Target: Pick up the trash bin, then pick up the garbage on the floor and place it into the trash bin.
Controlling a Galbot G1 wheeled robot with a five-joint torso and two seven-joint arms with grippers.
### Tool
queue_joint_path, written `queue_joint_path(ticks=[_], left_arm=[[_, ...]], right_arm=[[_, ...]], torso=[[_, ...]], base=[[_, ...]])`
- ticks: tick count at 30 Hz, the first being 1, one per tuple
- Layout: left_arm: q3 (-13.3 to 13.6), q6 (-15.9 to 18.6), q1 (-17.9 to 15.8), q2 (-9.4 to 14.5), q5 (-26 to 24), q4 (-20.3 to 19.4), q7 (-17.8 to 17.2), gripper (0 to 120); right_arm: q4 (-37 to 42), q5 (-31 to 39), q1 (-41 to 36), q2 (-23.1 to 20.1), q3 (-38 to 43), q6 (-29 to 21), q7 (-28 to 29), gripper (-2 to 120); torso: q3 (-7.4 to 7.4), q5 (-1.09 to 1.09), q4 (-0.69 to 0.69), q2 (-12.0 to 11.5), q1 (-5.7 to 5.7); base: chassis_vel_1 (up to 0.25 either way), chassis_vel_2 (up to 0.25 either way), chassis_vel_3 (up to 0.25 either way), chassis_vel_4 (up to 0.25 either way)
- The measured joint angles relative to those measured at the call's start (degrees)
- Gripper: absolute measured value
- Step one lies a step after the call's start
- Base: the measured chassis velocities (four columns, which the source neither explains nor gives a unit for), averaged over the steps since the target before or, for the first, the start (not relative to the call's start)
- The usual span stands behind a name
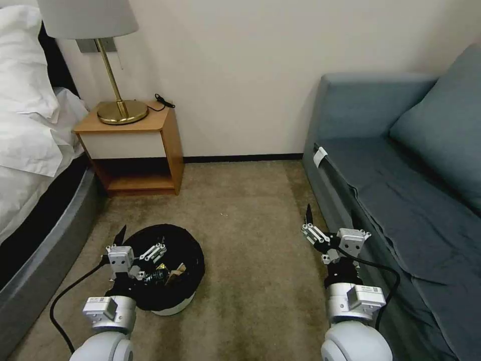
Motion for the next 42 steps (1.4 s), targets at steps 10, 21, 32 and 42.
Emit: queue_joint_path(ticks=[10,21,32,42], left_arm=[[0.0,0.0,0.0,0.0,0.0,0.0,0.0,100],[0.0,0.0,0.0,0.0,0.0,0.0,0.0,100],[0.0,0.0,0.0,0.0,0.0,0.0,0.0,100],[0.0,0.0,0.0,0.0,0.0,0.0,0.0,100]], right_arm=[[0.0,0.0,0.0,0.0,0.0,0.0,0.0,100],[0.0,0.0,0.0,0.0,0.0,0.0,0.0,100],[0.0,0.0,0.0,0.0,0.0,0.0,0.0,100],[0.0,0.0,0.0,0.0,0.0,0.0,0.0,100]], torso=[[0.00,0.00,0.00,0.0,0.00],[0.00,0.00,0.00,0.0,0.00],[0.00,0.00,0.00,0.0,0.00],[0.00,0.00,0.00,0.0,0.00]], base=[[0.000,0.000,0.000,0.000],[0.000,0.000,0.000,0.000],[0.000,0.000,0.000,0.000],[0.000,0.000,0.000,0.000]])
